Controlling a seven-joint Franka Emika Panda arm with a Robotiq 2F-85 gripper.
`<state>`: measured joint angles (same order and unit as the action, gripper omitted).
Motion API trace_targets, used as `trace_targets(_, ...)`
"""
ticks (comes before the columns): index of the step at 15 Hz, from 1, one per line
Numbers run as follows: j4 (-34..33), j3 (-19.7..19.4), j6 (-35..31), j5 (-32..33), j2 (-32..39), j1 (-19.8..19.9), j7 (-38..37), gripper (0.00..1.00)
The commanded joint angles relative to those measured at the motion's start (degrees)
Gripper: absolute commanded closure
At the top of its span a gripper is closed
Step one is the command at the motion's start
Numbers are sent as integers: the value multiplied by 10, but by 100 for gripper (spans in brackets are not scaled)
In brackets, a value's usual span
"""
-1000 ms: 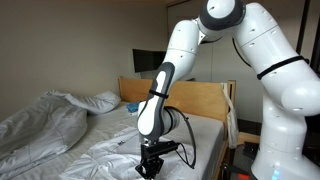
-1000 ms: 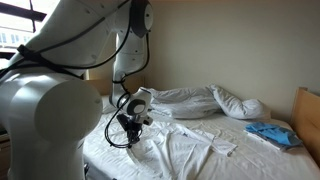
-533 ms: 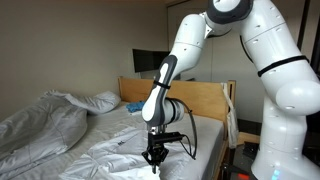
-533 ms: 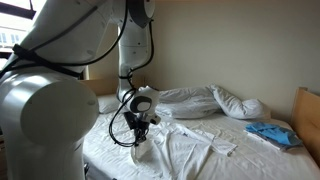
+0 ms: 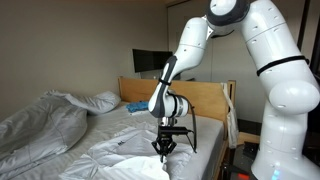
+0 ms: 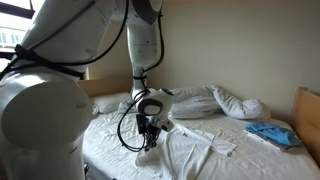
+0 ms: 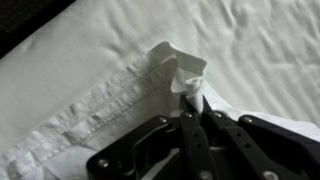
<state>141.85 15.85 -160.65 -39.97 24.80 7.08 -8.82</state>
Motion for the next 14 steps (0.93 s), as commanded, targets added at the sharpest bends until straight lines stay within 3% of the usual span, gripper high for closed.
trace_targets(1, 22, 9, 11, -52, -19, 46, 37, 91)
trace_targets(10, 4, 6, 69, -99, 46, 118, 47, 91)
trace_targets(11, -3, -30, 92, -123, 53, 81, 60, 91)
trace_targets(14, -11, -63, 127, -135, 80, 62, 55, 92)
